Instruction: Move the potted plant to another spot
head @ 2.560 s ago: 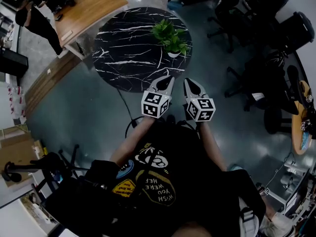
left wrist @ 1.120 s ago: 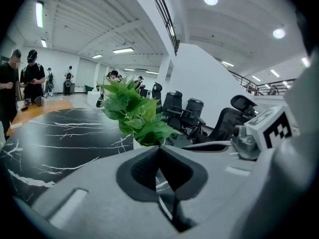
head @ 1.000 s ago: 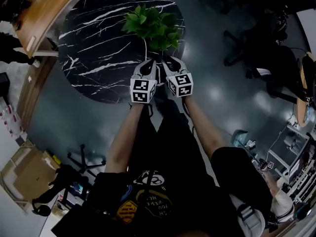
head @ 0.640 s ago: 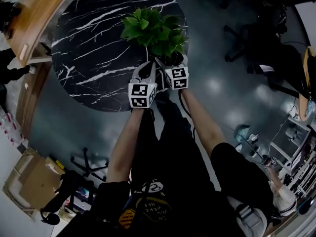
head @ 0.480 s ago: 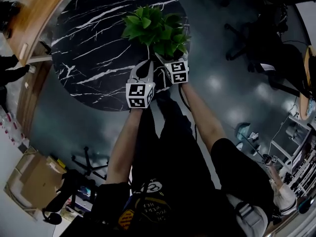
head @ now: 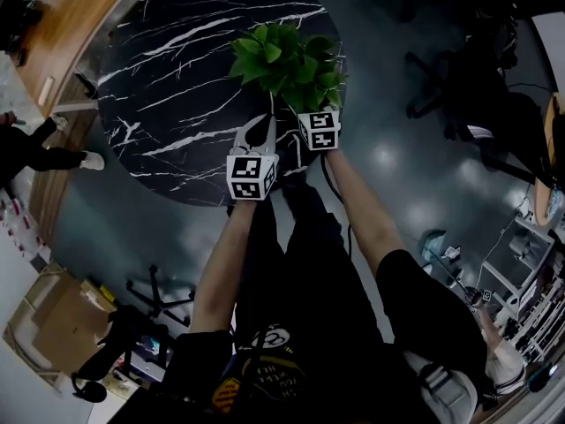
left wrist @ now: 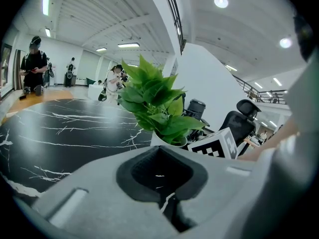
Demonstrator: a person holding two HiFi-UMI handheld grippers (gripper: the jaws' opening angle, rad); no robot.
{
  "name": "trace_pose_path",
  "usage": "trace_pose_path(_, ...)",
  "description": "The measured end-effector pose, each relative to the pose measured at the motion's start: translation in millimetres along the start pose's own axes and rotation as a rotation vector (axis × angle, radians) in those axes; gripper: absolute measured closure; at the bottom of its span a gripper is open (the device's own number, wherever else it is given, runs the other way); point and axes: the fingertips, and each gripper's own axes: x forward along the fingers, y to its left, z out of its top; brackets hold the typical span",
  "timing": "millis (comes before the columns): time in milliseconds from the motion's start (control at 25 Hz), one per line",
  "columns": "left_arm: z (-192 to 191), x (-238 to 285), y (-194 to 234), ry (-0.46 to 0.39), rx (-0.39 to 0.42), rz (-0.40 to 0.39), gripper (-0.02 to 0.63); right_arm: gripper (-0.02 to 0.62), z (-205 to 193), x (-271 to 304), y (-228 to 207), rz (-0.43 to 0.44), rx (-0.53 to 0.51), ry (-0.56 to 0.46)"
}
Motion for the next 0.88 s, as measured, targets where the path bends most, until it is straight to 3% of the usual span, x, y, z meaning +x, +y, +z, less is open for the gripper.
trace_pose_path(520,18.9,49.2,11.0,-0.01,-0.013,0.028,0.601,0.12,20.7,24.2,-49.1,-0.029,0.016,0.022)
trace_pose_path(880,33.3,101.5,34.8,0.025,-0.023,0.073,0.601,0.12,45.6,59.4,-68.9,0.012,-0.013,0.028)
